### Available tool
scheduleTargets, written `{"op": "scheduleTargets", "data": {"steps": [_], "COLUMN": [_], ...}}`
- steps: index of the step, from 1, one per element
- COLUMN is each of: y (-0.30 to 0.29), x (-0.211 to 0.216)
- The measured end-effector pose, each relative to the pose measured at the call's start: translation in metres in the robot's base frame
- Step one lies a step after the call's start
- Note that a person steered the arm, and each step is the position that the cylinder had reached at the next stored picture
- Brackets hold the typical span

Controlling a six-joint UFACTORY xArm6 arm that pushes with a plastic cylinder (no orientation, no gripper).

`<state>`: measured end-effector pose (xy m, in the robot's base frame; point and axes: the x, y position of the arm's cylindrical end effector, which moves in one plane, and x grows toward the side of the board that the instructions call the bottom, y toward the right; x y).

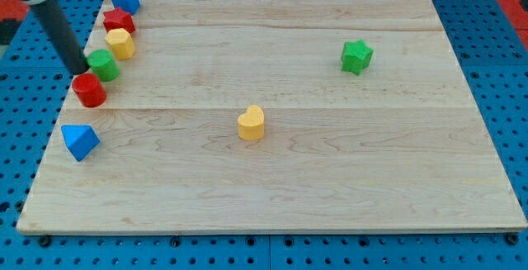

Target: Push the blue triangle below the red circle

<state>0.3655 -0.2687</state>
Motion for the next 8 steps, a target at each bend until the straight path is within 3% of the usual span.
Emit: {"op": "scheduleTargets", "data": {"steps": [2, 3, 5, 6, 7, 8], "y": [-0.035, -0.034, -0.036, -0.036, -0.019, -0.014], "x": [0.017, 0.095, 0.126, 0.182, 0.195, 0.171]}}
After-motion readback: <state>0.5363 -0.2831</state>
